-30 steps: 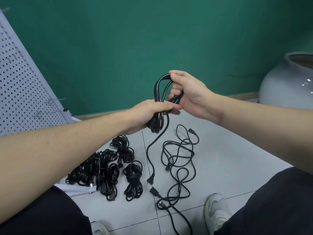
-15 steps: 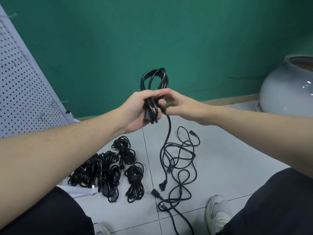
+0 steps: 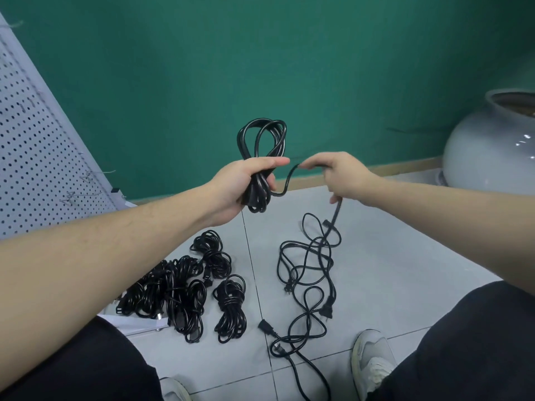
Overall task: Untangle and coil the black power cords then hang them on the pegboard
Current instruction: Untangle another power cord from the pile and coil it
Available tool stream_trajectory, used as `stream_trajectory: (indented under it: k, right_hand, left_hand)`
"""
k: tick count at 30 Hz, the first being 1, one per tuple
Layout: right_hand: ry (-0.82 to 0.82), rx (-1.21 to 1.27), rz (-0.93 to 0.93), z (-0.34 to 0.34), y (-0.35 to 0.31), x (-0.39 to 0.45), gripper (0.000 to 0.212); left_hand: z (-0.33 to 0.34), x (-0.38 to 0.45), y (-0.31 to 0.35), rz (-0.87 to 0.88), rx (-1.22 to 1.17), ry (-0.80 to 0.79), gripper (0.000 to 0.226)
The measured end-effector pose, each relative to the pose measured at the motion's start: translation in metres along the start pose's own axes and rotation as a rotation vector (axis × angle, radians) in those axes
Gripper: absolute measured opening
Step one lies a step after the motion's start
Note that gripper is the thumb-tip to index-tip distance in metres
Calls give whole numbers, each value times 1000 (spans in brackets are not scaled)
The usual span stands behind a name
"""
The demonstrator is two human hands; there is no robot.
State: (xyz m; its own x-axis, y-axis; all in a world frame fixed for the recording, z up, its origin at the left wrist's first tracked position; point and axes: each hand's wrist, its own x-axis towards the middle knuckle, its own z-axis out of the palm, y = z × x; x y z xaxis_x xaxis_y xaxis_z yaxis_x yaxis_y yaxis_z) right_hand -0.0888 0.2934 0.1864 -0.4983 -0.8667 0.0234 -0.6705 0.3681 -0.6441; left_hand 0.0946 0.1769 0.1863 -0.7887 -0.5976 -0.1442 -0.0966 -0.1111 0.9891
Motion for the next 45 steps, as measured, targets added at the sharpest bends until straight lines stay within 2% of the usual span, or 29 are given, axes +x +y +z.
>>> stream_trajectory:
  k: [3,5,7,9,13,17,21,23,25,27,29,33,35,39,41,43,45]
  right_hand:
    - [-64,-569,-80,6,6,1,88]
    - [-121,-701,-106,8,5,1,92]
    - [-197,-760,-176,12,7,2,81]
    - [-292,-806,-272,21,10,0,57]
    - [-402,-588,-313,37,3,-7,22]
    - [-440,-243,-348,47,-2,-18,20]
    - [-393,190,-94,48,-10,-18,21]
    - [-438,413,84,44,-17,-15,21]
    - [-512,490,208,39,-22,-13,22]
    - [-533,397,214,34,-23,-13,19]
    - [-501,209,144,30,-24,-14,20]
    - [-428,-200,-15,21,-25,-12,40]
    - [-375,-325,-78,14,-22,-11,46]
    - [-395,-160,-134,-5,-13,-15,21]
    - [-326,-140,-184,-6,-10,-14,16]
    - [-173,-110,-221,-6,-10,-12,19]
    - [-9,-143,-198,-7,-11,-10,41]
  left_hand:
    - [6,-2,4,13,-64,-20,25]
    - [8,-2,5,26,-79,-26,26]
    - [9,-1,6,44,-101,-7,26]
    - [9,-1,6,61,-168,13,26]
    - [14,-5,8,85,-209,22,26]
    - [11,-3,14,108,-161,127,25]
    - [-1,-2,22,123,-4,288,21]
    - [-8,1,19,116,100,351,19]
    - [-13,3,17,91,156,387,19]
    - [-12,5,14,77,236,381,23]
    - [-8,6,11,70,355,354,27]
    - [-5,6,7,62,512,319,27]
    - [-9,6,5,48,637,280,27]
    - [-14,2,-4,-23,721,166,34]
    - [-13,-1,-6,-50,716,102,42]
    - [-10,-3,-6,-57,694,34,56]
    - [-6,-4,-5,-39,707,-34,62]
